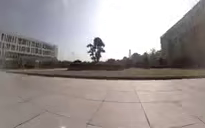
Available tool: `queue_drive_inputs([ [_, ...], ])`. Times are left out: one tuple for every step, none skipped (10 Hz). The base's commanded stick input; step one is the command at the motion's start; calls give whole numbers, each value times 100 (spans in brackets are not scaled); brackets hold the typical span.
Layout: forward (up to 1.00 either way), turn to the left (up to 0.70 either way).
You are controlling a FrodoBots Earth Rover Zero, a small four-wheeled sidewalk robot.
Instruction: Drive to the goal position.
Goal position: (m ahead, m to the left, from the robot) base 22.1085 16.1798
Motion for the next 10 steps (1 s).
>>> queue_drive_inputs([
  [70,35],
  [70,35],
  [70,35],
  [70,35],
  [70,35],
  [70,35],
  [70,35],
  [70,35],
  [70,35],
  [70,35],
])
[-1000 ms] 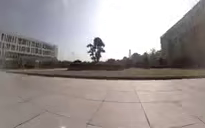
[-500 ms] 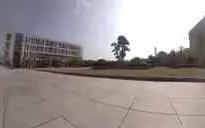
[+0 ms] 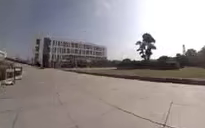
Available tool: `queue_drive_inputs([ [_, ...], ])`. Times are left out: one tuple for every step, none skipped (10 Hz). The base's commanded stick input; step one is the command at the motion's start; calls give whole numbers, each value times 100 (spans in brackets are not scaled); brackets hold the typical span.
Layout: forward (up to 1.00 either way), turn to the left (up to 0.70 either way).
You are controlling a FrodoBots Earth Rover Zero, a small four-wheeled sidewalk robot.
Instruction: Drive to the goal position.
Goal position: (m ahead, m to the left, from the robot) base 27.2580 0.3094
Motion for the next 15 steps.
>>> queue_drive_inputs([
  [70,35],
  [70,35],
  [70,35],
  [70,35],
  [70,35],
  [70,35],
  [70,35],
  [70,35],
  [70,30],
  [70,8],
  [70,0],
  [70,0],
  [70,0],
  [70,0],
  [70,0],
])
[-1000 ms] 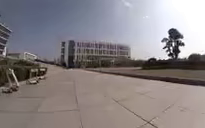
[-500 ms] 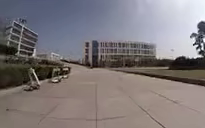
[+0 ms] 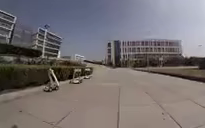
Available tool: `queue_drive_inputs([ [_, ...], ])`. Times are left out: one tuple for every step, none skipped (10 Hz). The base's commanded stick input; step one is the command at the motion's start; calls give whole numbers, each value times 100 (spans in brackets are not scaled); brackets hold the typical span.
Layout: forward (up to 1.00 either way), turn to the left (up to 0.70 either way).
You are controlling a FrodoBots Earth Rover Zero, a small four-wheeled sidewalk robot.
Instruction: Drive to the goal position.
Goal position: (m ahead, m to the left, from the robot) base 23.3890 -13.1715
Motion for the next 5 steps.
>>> queue_drive_inputs([
  [70,0],
  [70,0],
  [70,0],
  [70,0],
  [70,0],
])
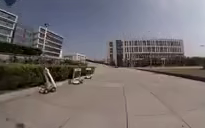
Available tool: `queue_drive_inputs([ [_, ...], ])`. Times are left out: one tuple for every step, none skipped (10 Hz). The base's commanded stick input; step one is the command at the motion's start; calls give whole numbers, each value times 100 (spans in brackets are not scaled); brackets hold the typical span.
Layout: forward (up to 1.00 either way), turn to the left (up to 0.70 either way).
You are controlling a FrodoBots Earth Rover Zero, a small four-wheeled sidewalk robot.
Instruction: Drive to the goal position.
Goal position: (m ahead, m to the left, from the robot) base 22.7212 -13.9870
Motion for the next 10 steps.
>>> queue_drive_inputs([
  [70,0],
  [70,0],
  [70,0],
  [70,0],
  [70,0],
  [70,0],
  [70,0],
  [70,0],
  [70,0],
  [70,0],
])
